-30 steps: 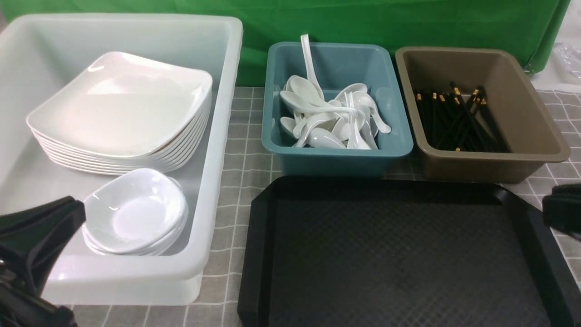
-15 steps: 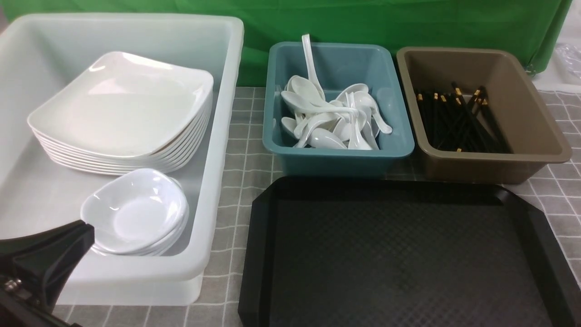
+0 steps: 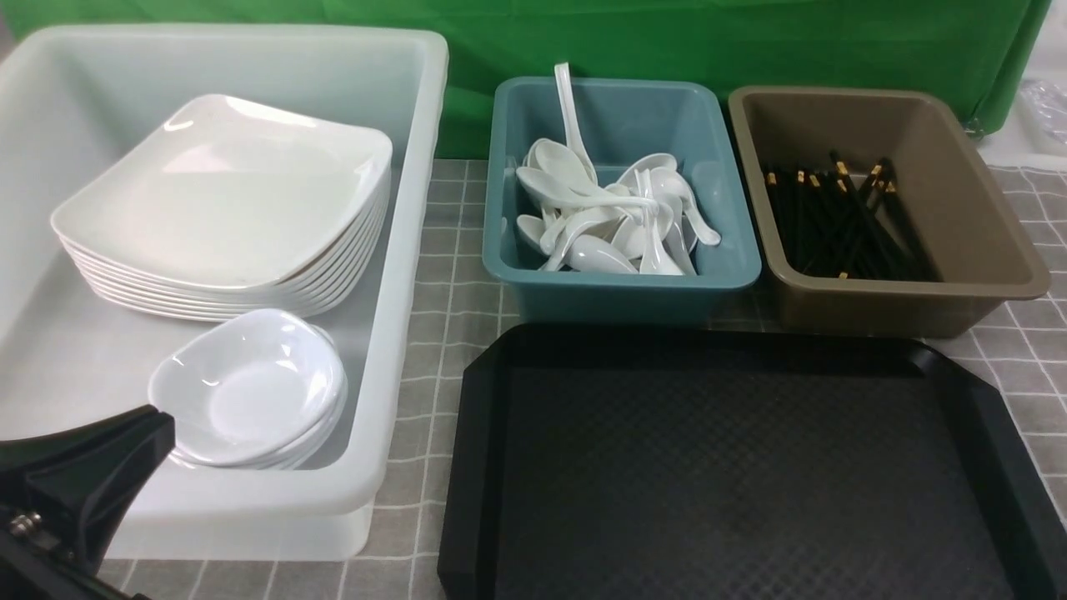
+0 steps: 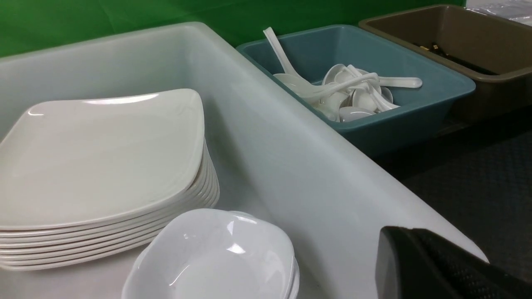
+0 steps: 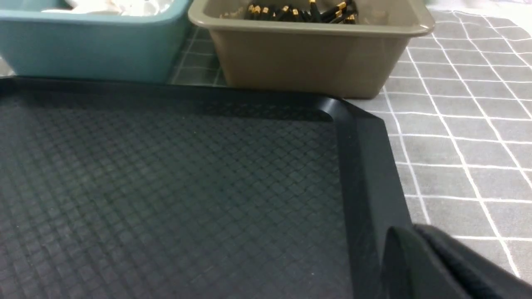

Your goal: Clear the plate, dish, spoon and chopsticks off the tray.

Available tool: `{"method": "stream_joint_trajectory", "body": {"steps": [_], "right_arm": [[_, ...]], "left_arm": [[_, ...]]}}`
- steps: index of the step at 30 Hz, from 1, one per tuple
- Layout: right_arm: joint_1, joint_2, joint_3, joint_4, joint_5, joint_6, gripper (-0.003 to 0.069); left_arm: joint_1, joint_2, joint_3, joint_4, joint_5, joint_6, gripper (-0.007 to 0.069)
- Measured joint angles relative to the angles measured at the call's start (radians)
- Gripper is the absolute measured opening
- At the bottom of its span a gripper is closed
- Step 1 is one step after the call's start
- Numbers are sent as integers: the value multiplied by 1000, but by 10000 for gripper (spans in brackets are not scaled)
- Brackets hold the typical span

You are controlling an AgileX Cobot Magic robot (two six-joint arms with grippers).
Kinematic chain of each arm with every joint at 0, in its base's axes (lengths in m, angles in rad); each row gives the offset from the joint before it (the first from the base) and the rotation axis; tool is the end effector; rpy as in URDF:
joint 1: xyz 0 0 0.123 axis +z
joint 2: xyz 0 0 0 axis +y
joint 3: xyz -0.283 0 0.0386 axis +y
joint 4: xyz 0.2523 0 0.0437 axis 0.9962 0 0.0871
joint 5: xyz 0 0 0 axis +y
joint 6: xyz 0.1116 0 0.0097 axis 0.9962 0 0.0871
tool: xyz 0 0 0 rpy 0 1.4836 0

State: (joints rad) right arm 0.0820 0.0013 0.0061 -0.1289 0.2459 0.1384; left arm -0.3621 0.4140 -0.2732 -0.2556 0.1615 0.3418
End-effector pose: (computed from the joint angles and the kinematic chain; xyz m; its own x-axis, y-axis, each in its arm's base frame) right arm 0.0801 0.0031 0.1854 -0.1635 -0.0001 -0.9865 -0.0489 0.9988 0.0080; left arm 0.1123 -0.0474 0.2567 -0.1592 0.1557 -0.9749 0.4070 0.9100 0.0789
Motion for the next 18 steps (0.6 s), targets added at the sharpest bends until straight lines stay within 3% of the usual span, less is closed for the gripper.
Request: {"method": "stream_joint_trajectory", "body": {"steps": [18], "right_arm": [[0,0,0,0,0,2,58]], "left_arm": [[0,0,0,0,0,-1,11]]}}
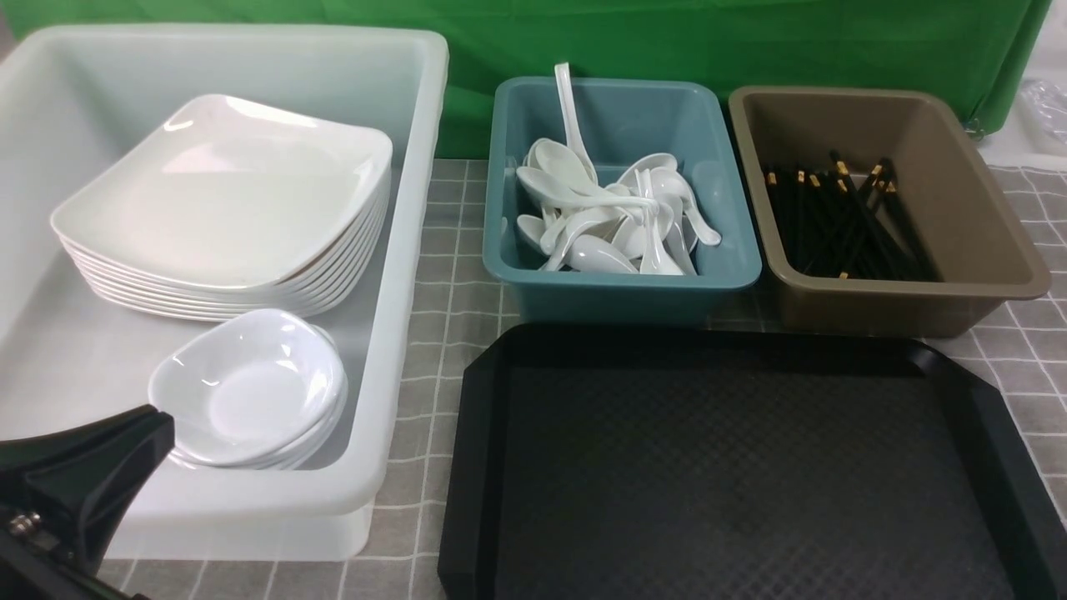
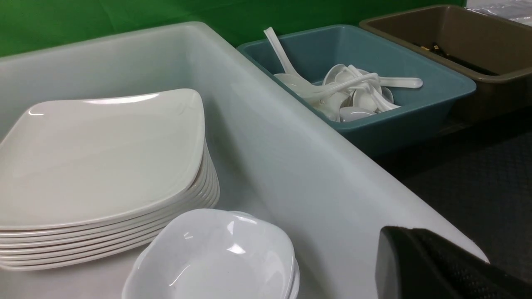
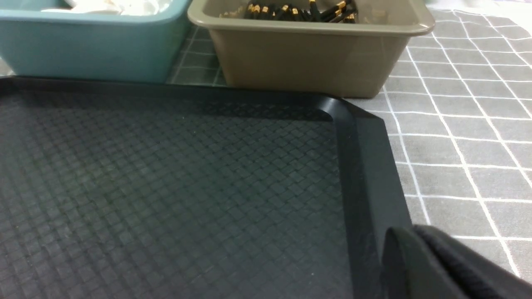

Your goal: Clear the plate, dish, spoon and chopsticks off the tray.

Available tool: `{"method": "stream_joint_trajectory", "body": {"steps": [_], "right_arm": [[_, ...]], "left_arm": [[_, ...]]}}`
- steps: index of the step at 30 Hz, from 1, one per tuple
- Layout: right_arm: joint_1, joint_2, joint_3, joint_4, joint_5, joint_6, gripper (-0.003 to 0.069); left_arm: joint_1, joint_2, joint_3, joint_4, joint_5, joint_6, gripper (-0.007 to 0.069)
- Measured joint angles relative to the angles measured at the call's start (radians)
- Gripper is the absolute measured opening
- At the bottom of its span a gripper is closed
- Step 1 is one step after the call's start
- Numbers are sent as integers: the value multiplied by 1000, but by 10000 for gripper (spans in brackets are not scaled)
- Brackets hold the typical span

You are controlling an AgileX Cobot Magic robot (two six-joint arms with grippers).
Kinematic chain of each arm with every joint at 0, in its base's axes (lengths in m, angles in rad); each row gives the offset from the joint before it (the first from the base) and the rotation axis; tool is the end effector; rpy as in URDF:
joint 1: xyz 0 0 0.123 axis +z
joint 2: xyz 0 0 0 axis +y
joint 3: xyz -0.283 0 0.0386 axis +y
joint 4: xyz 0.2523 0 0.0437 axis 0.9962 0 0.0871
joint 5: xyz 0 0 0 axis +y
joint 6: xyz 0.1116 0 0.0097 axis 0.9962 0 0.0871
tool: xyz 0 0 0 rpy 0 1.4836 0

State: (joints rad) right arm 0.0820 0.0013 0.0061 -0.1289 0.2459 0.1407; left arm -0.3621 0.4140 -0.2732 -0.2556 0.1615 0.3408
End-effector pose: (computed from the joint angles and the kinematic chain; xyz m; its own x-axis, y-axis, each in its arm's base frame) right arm 0.0801 0.0031 0.1854 -0.1636 0.0022 -0.9865 -0.0485 0.9988 0.0103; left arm 0.1123 -0.0474 0.2567 -0.1596 0.1548 -0.9750 0.4068 0.9102 0.0779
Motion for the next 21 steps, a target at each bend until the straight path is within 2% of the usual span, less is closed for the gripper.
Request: {"method": "stream_joint_trajectory", "body": {"steps": [7,11,13,14,18,21], "right_arm": [[0,0,0,0,0,0,80],[0,0,0,0,0,-1,90],[0,0,0,0,0,-1,94],[0,0,0,0,0,-1,95],[0,0,0,0,0,-1,106],[0,0,0,0,0,-1,112]], "left_arm": [[0,0,0,5,0,0,11],[19,-41,1,80,-28,-4,11],[111,-110,15,94,-66,-44,11],[120,-116,17,94,-68,-48,11],[318,-285,111,96,-103,-108,11],[371,-354,171,96,-103,-143,11]]}}
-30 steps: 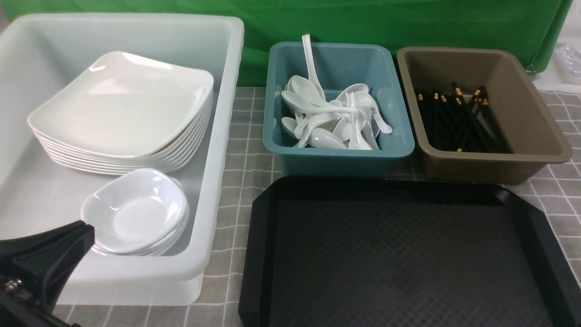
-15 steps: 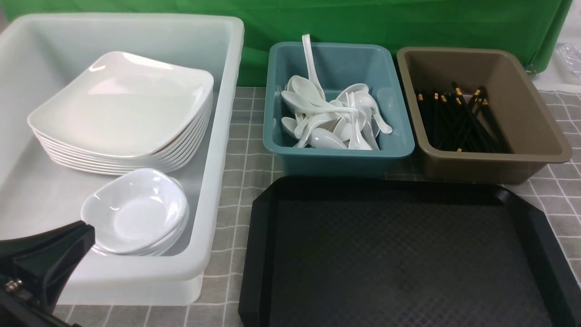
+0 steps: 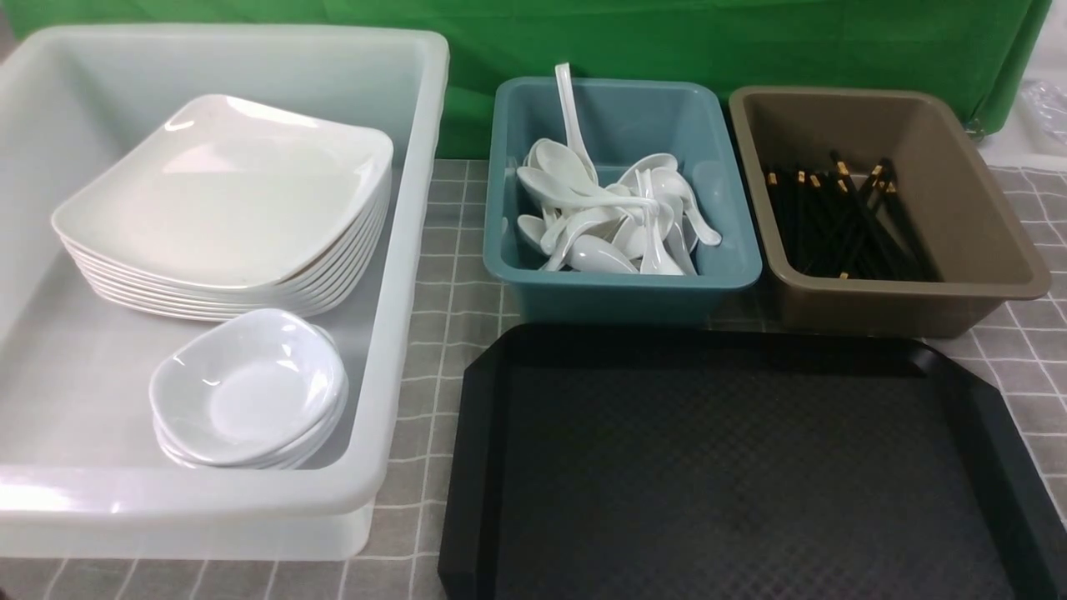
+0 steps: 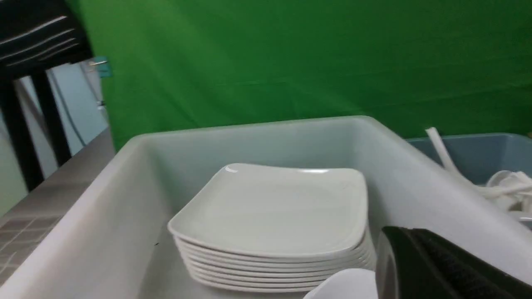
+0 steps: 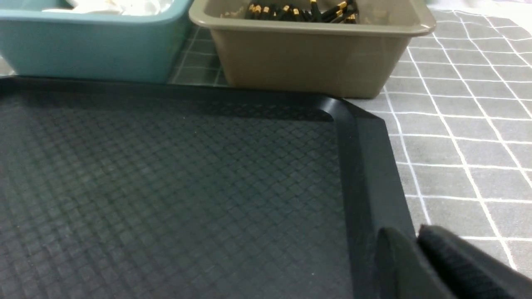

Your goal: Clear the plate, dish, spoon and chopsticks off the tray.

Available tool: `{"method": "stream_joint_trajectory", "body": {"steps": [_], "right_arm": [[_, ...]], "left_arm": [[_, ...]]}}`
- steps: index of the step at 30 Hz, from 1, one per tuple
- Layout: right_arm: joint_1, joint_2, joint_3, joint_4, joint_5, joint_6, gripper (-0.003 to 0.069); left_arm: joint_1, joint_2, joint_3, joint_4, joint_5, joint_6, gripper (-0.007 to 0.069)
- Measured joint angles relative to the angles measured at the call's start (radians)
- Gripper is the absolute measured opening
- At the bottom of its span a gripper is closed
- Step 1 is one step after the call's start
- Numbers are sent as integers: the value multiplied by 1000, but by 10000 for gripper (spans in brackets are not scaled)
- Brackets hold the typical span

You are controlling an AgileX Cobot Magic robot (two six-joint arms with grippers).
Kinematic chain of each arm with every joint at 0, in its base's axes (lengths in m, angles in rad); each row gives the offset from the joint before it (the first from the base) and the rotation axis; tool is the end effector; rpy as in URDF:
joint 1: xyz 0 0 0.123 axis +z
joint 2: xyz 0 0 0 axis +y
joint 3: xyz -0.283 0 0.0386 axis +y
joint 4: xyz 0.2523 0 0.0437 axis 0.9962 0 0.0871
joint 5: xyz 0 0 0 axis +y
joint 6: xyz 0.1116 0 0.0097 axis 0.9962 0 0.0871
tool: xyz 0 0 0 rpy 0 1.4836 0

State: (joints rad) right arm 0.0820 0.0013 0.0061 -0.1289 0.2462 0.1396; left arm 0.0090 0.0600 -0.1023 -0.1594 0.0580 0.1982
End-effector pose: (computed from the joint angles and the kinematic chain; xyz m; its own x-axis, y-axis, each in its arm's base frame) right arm 0.0801 0.0031 0.1854 -0.1639 0.0011 -0.9865 -0.0487 0.9988 0.0092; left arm 0.0818 -0.0003 0.2409 0.0721 0.0397 -0.9966 -0.0026 0.9992 0.0396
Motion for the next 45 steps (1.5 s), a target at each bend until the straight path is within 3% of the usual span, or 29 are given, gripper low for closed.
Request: {"method": "stream_joint_trajectory", "body": {"steps": [7,45], "right_arm": [[0,0,0,0,-1,0,131],[0,0,0,0,-1,0,202]], "left_arm": [[50,-60,109,18,187,-122,11],[48,-61,109,22,180,-128,11]]}}
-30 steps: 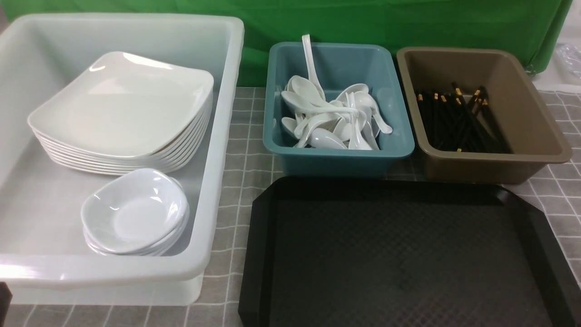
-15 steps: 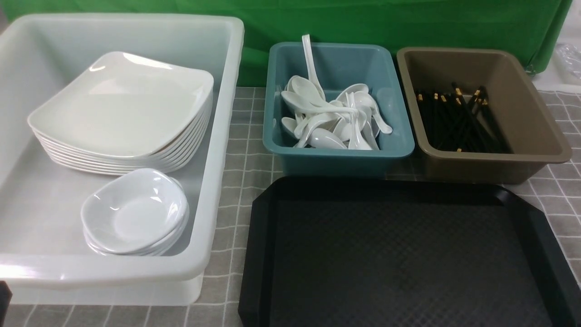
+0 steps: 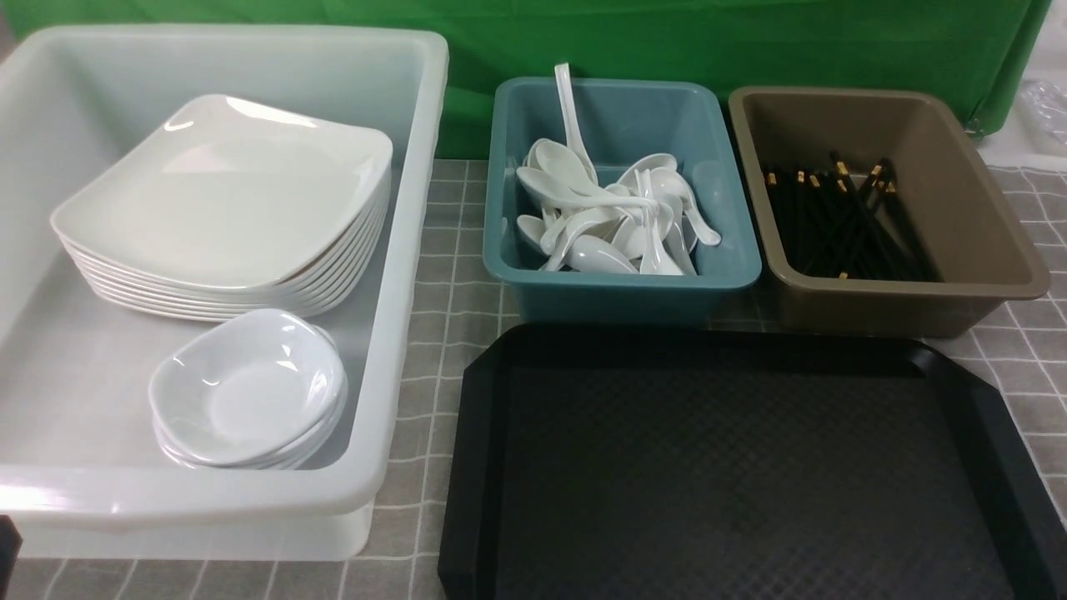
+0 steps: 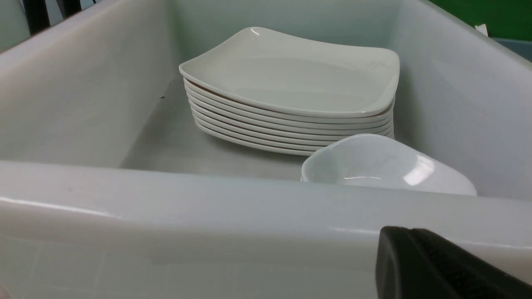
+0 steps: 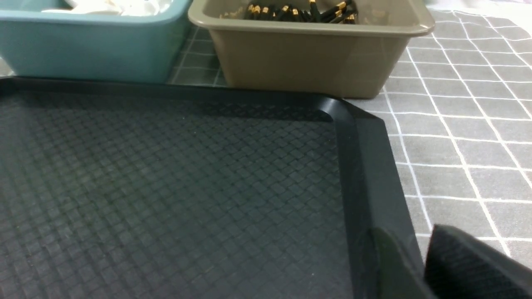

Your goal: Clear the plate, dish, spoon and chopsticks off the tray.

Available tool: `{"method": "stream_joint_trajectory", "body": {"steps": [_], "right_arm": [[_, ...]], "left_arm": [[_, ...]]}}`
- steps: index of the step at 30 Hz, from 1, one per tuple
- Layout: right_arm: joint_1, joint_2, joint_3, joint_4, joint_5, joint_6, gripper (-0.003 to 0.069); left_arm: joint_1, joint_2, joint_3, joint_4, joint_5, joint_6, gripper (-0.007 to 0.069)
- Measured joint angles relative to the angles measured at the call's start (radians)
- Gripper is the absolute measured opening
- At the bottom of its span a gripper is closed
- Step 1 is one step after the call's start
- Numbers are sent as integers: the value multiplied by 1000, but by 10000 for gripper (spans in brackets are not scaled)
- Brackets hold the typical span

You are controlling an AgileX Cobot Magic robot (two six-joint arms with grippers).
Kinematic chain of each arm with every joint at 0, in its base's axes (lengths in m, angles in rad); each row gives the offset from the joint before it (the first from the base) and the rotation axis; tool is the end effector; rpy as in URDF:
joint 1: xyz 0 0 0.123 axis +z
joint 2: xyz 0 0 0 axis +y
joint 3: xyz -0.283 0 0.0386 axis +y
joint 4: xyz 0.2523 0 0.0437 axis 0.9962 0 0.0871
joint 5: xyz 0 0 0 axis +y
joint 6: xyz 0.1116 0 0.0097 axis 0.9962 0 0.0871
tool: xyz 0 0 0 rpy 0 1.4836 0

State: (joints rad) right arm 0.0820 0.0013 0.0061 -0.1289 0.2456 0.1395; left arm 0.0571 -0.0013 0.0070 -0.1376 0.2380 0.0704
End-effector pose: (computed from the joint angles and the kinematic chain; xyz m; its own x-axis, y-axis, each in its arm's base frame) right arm 0.0801 0.0031 0.1855 -0.1633 0.0010 -0.9866 -0.0488 0.9988 0.0091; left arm 0.0802 0.0009 0.1862 -0.1516 -0.0721 -0.9858 -0.0348 0.9971 -0.0675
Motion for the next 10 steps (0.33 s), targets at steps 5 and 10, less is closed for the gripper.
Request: {"method": "stream_joint_trajectory", "body": {"steps": [5,10], "right_arm": [[0,0,0,0,0,0,216],[0,0,0,0,0,0,223]], "left_arm": [[0,0,0,0,0,0,11],[0,0,0,0,0,0,11]]}}
